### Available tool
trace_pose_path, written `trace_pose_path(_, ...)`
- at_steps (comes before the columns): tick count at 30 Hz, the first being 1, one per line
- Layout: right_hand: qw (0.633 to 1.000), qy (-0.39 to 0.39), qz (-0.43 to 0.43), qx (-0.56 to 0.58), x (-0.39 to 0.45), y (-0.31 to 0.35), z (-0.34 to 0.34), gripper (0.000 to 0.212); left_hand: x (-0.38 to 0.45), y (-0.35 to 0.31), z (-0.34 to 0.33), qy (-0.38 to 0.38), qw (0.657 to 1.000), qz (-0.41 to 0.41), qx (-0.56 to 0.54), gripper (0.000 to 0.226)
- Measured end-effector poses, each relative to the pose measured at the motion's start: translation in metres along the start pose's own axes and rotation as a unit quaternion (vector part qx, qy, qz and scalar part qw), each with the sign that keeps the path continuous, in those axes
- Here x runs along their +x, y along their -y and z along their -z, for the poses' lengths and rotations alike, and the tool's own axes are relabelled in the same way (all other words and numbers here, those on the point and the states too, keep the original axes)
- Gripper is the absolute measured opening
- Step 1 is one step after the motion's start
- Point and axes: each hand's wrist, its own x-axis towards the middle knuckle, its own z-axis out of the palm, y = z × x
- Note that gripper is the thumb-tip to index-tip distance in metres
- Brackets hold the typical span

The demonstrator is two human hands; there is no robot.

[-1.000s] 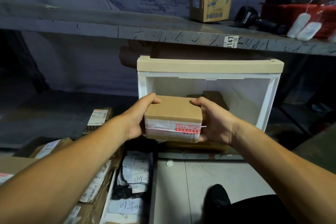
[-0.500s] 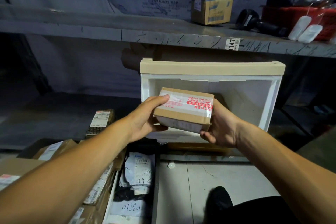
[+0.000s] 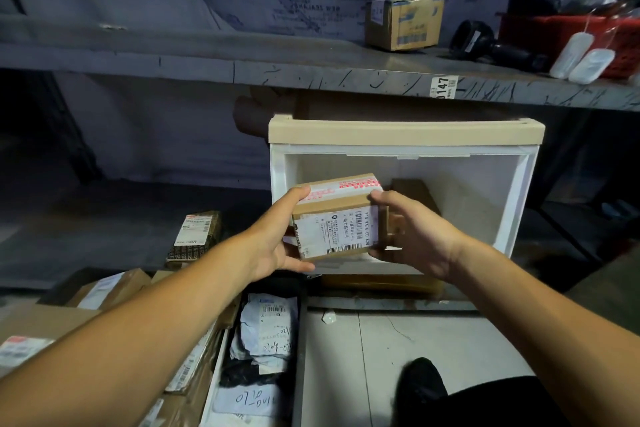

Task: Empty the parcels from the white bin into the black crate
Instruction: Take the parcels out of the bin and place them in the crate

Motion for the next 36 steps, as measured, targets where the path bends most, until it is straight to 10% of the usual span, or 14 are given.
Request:
trace_pose_path(7,0.997,-0.052,-0.047,0.013,0.004,0.000,0.003,0.045,-0.002,0.000,0.003,0.071,0.994,-0.009,0.078,0.080)
trace_pose_path(27,0.992,-0.087,-0.066,0.068,0.015,-0.007,-0.002,0.029,-0.005,0.011,-0.027,0.075,0.992,0.012,-0.102,0.021)
trace_pose_path(36,0.992,-0.107,-0.055,0.043,0.017,-0.006,0.007,0.037,-0.007,0.019,-0.015,0.119,0.992,0.037,-0.027,0.058)
